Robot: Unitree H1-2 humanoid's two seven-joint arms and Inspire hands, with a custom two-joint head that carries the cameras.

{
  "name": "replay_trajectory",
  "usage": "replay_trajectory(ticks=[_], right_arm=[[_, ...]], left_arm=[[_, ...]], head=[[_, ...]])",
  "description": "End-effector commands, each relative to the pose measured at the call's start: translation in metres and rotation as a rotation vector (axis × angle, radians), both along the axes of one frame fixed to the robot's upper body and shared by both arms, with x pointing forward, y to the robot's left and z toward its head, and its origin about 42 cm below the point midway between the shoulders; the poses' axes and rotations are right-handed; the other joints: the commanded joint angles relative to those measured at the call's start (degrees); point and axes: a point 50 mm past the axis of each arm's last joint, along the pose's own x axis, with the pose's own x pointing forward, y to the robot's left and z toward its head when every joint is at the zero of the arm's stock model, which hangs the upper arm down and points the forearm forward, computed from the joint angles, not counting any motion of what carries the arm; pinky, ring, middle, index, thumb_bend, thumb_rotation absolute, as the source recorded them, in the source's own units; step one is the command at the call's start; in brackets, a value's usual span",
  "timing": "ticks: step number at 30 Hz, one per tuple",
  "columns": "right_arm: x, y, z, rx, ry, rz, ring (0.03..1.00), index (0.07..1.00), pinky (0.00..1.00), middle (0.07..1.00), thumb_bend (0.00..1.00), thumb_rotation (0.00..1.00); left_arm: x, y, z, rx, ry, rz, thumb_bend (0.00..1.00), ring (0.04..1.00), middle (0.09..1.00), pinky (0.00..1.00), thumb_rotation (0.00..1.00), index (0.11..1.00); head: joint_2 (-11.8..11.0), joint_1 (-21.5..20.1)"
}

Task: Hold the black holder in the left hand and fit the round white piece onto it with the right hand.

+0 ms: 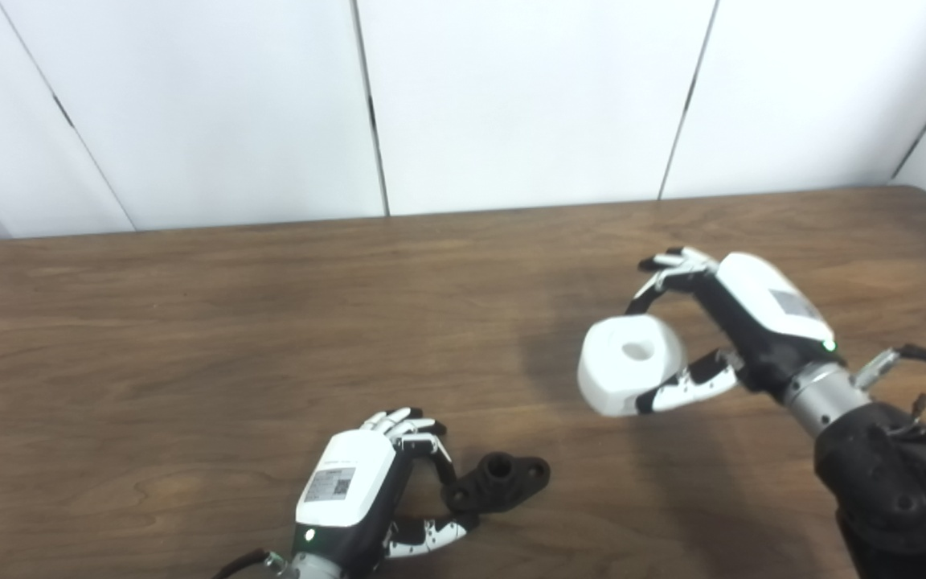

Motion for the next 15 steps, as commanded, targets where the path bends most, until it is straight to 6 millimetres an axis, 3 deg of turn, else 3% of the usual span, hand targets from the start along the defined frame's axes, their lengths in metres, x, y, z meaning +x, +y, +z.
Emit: replay_trajectory(ticks=[1,15], right_arm=[[-0.008,0.007,0.012,-0.004,-0.061,0.03,0.946,0.484,0.93,0.858,0.52,0.14],[-0.034,0.035,0.01,0.026,-0.021,0.12,0.96,0.484,0.93,0.859,0.52,0.14]], left_arm=[[-0.011,-0.002,-0.023,0.054,0.156,-0.012,0.52,0.885,0.79,0.87,0.04,0.484],[-0.007,-0.006,-0.02,0.063,0.154,-0.013,0.52,0.882,0.794,0.87,0.04,0.484]], head=[[0.3,0.0],[1.1,-0.2]])
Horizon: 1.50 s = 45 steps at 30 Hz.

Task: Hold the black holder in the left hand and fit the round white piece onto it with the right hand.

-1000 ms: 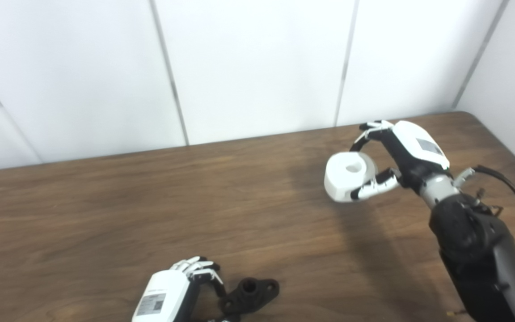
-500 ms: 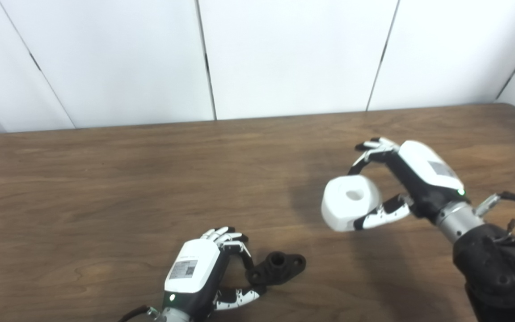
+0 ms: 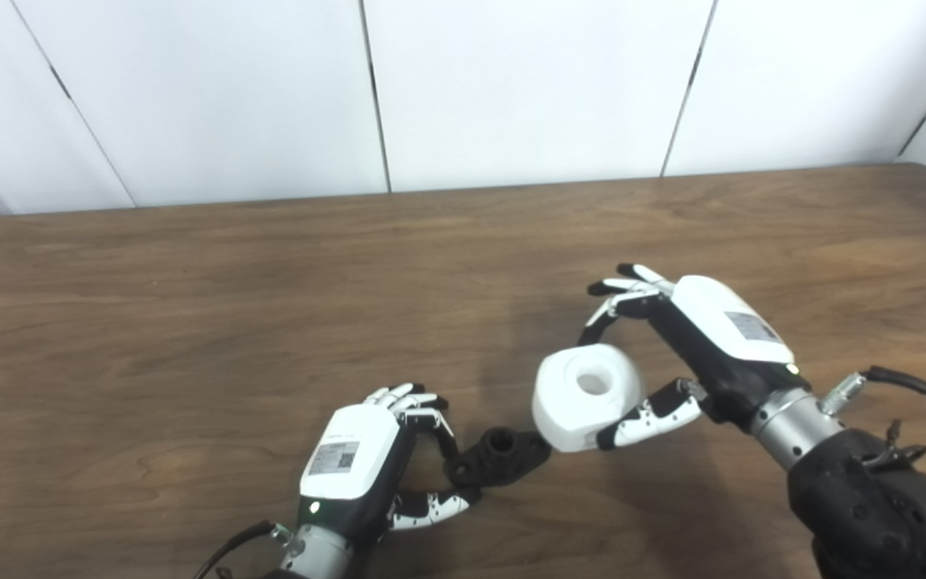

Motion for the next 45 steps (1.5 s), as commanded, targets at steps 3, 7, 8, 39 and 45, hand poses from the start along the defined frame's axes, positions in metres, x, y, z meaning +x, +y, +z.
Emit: replay_trajectory(ticks=[3,7,8,39,45], right_arm=[[-0.005,0.007,0.013,-0.001,-0.073,0.035,0.955,0.484,0.92,0.855,0.52,0.14],[-0.003,0.01,0.008,0.016,-0.064,0.045,0.961,0.483,0.94,0.855,0.52,0.14],[-0.002,0.011,0.007,0.018,-0.063,0.043,0.962,0.483,0.94,0.857,0.52,0.14],[0.009,0.029,-0.008,0.075,-0.05,0.038,0.965,0.483,0.97,0.859,0.52,0.13],[0.011,0.026,-0.012,0.061,-0.036,0.051,0.969,0.483,0.98,0.86,0.52,0.13]], left_arm=[[-0.009,-0.003,-0.022,0.057,0.157,-0.015,0.52,0.884,0.797,0.87,0.04,0.484],[-0.008,-0.004,-0.023,0.058,0.152,-0.018,0.52,0.881,0.794,0.87,0.04,0.484],[-0.008,-0.004,-0.024,0.061,0.153,-0.019,0.52,0.883,0.796,0.87,0.04,0.484],[-0.004,-0.019,-0.027,0.059,0.156,-0.03,0.52,0.879,0.794,0.87,0.04,0.484],[-0.002,-0.024,-0.027,0.058,0.156,-0.028,0.52,0.883,0.797,0.88,0.04,0.484]], head=[[-0.1,-0.1],[-0.3,0.0],[-0.4,0.0],[-1.3,0.3],[-1.2,0.8]])
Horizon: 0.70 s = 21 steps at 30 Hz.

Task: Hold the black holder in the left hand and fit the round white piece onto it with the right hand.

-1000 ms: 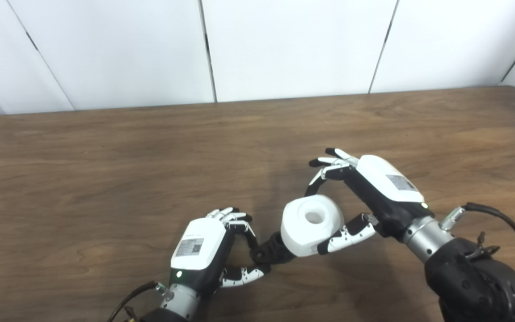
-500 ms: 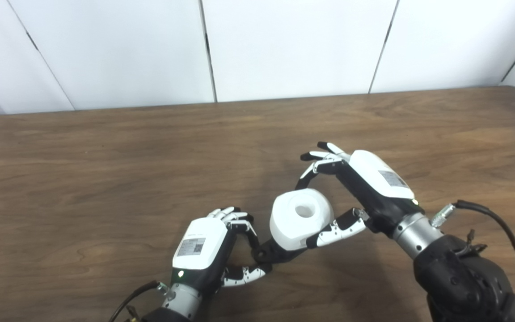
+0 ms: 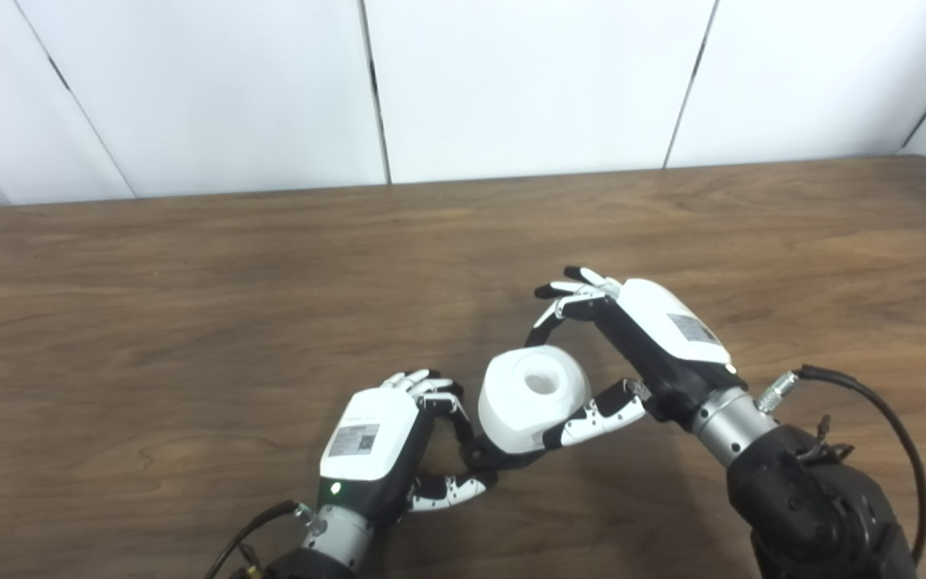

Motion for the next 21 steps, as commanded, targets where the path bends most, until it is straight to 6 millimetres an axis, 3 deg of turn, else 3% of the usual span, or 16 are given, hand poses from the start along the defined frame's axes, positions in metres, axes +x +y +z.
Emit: replay_trajectory(ticks=[1,21], right_arm=[[0.0009,0.0,0.0059,-0.013,-0.053,0.017,0.969,0.483,0.98,0.86,0.52,0.13],[-0.0025,0.0021,0.0017,-0.042,-0.034,0.035,0.971,0.484,0.98,0.867,0.52,0.14]], left_arm=[[-0.0096,-0.0049,-0.0266,0.054,0.158,-0.016,0.52,0.884,0.798,0.88,0.04,0.484],[-0.0105,-0.0053,-0.0207,0.047,0.16,-0.008,0.52,0.885,0.802,0.88,0.04,0.485]], head=[[0.2,-0.1],[0.9,-0.1]])
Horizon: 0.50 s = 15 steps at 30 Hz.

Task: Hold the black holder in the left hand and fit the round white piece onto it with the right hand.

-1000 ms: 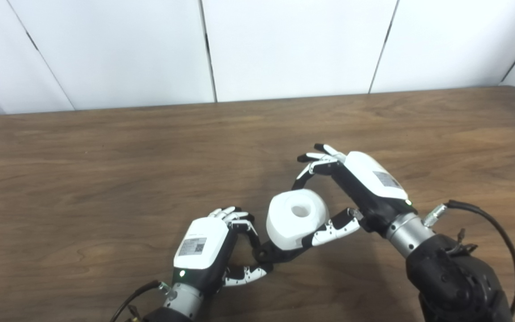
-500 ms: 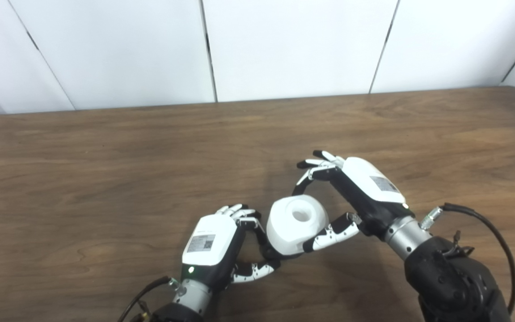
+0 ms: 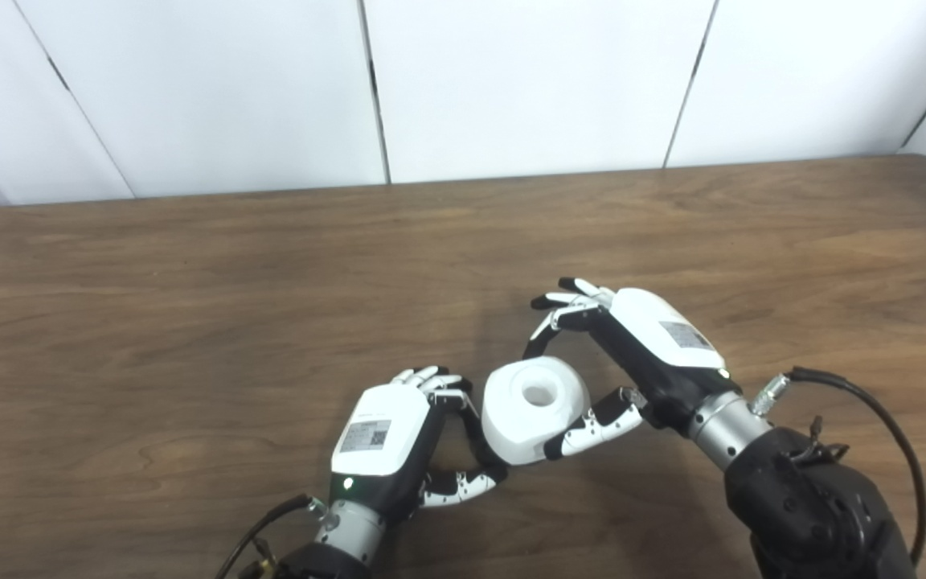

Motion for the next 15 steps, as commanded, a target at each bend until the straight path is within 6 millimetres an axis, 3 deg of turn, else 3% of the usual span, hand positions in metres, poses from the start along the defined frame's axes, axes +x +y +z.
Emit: replay_trajectory(ticks=[1,15], right_arm=[[-0.0024,0.0007,0.0064,-0.015,-0.05,0.016,0.971,0.484,0.98,0.867,0.52,0.14],[-0.008,0.0062,0.0062,-0.123,-0.072,0.064,0.99,0.492,1.0,0.881,0.52,0.15]], left_arm=[[-0.0116,0.0007,-0.0219,0.045,0.145,-0.014,0.52,0.886,0.802,0.88,0.04,0.485],[-0.0142,0.007,-0.0187,0.046,0.14,-0.013,0.52,0.879,0.797,0.87,0.04,0.484]], head=[[0.0,-0.2],[-0.4,-1.3]])
